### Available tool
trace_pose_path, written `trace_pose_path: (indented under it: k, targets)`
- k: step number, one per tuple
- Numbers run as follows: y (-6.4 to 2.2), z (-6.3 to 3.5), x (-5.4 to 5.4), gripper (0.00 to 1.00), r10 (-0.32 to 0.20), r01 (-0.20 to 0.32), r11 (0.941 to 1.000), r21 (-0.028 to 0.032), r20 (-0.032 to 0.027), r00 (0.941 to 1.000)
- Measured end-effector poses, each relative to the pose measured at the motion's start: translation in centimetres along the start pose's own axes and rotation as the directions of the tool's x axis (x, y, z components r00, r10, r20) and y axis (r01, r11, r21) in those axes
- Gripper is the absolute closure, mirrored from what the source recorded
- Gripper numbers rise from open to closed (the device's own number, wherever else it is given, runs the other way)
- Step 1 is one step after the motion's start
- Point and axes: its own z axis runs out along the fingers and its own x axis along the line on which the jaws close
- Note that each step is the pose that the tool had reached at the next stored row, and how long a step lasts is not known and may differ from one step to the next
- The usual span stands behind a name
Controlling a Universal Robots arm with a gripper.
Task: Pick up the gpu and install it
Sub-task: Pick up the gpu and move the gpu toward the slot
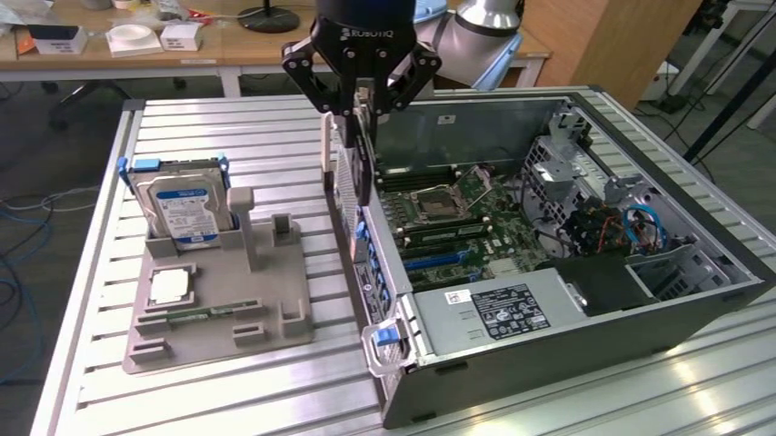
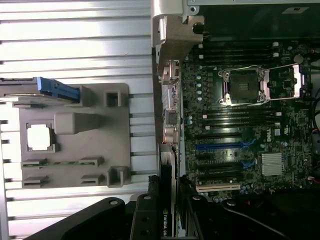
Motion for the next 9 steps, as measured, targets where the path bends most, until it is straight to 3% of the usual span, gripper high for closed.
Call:
trace_pose_path:
  k: [9]
  targets:
    - [0.02,0.01,-0.26,0.74,0.000,0.000,1.0000,0.0000,0.0000,1.0000]
